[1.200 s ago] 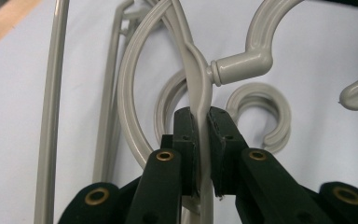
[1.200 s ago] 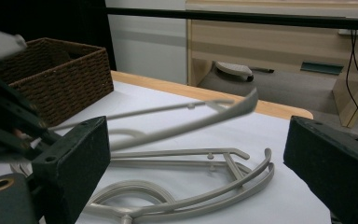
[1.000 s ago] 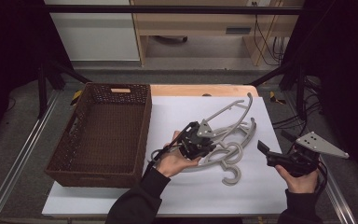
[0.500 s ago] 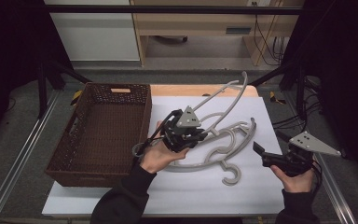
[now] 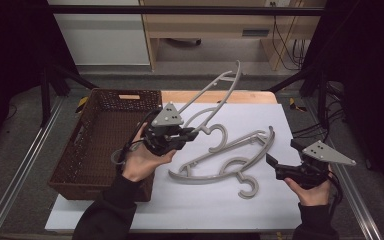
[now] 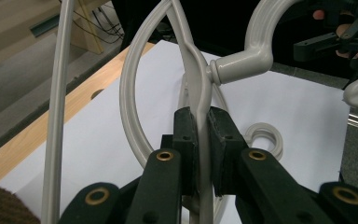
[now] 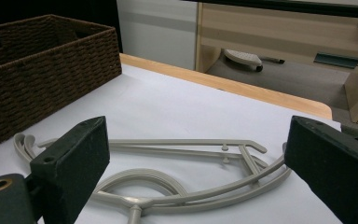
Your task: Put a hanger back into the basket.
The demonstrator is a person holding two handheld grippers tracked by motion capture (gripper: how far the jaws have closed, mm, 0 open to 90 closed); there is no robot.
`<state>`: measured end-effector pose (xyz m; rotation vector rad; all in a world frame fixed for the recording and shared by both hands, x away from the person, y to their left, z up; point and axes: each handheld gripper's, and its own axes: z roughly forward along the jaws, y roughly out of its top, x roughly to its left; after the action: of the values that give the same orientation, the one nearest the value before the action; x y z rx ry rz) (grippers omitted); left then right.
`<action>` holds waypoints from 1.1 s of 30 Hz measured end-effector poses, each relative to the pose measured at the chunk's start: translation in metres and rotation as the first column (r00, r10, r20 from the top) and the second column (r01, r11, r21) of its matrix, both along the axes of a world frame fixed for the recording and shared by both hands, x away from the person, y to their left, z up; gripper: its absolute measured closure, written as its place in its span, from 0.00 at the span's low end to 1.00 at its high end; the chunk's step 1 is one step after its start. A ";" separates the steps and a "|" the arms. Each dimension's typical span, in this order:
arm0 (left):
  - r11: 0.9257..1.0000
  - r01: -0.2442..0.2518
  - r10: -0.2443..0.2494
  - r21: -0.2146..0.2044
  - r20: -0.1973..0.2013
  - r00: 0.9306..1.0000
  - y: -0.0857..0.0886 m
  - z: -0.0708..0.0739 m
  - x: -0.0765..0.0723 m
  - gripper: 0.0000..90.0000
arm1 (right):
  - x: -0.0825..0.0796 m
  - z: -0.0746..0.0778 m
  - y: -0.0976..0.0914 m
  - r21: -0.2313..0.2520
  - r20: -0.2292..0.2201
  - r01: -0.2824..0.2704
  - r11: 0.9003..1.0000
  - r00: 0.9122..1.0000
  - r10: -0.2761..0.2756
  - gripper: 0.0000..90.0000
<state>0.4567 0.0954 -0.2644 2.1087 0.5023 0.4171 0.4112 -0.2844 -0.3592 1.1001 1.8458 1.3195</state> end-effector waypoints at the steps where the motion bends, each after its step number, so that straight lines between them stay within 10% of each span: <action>1: 1.000 -0.015 0.015 0.001 0.005 1.000 0.009 0.001 0.000 0.91 | 0.000 0.000 0.000 0.000 -0.002 -0.001 1.000 1.000 0.001 0.08; 33: 0.983 -0.180 0.179 -0.020 -0.038 0.983 0.146 0.005 0.029 0.91 | 0.003 -0.004 0.013 -0.025 -0.007 -0.032 0.999 0.999 0.032 0.06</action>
<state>0.4856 0.2412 -0.2590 2.0585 0.7192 0.4740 0.4143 -0.2716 -0.3632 1.0680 1.8868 1.3087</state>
